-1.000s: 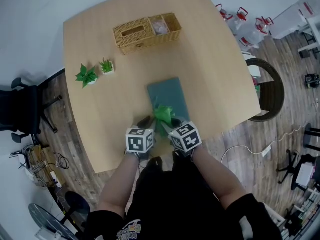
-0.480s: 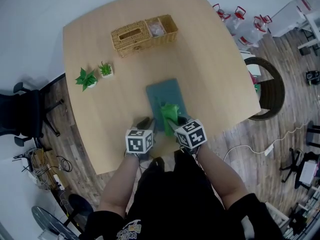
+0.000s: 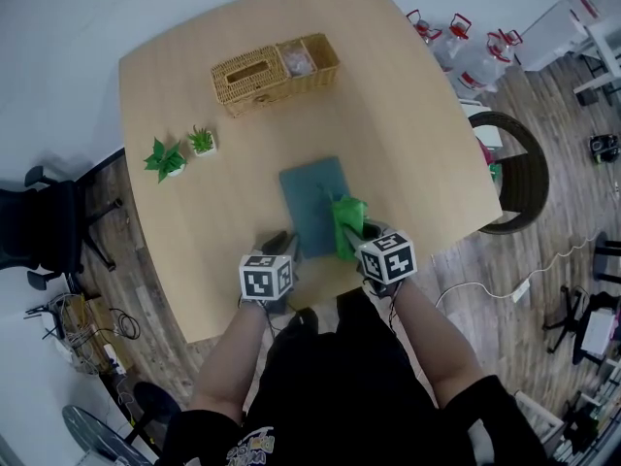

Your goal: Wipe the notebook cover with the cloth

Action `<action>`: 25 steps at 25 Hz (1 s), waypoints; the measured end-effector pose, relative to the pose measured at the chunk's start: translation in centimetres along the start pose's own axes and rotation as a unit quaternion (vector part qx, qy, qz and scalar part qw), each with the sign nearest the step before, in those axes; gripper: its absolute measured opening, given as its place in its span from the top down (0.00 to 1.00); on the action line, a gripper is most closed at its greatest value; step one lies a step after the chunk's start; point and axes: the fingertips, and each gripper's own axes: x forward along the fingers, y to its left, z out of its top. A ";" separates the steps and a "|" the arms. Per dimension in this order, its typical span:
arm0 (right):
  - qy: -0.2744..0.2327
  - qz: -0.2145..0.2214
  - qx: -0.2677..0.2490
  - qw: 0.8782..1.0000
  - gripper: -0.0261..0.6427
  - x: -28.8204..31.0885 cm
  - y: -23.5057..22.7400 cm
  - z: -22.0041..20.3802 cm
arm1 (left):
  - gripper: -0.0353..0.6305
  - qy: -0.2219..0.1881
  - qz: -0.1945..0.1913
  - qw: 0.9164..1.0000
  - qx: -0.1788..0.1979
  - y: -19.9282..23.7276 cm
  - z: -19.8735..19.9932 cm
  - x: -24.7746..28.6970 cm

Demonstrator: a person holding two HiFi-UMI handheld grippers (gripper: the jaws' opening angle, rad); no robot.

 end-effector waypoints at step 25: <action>-0.043 0.031 -0.022 0.998 0.86 -0.6 2.3 5.3 | 0.69 -0.023 -0.022 0.999 -0.016 -0.8 2.0 -2.1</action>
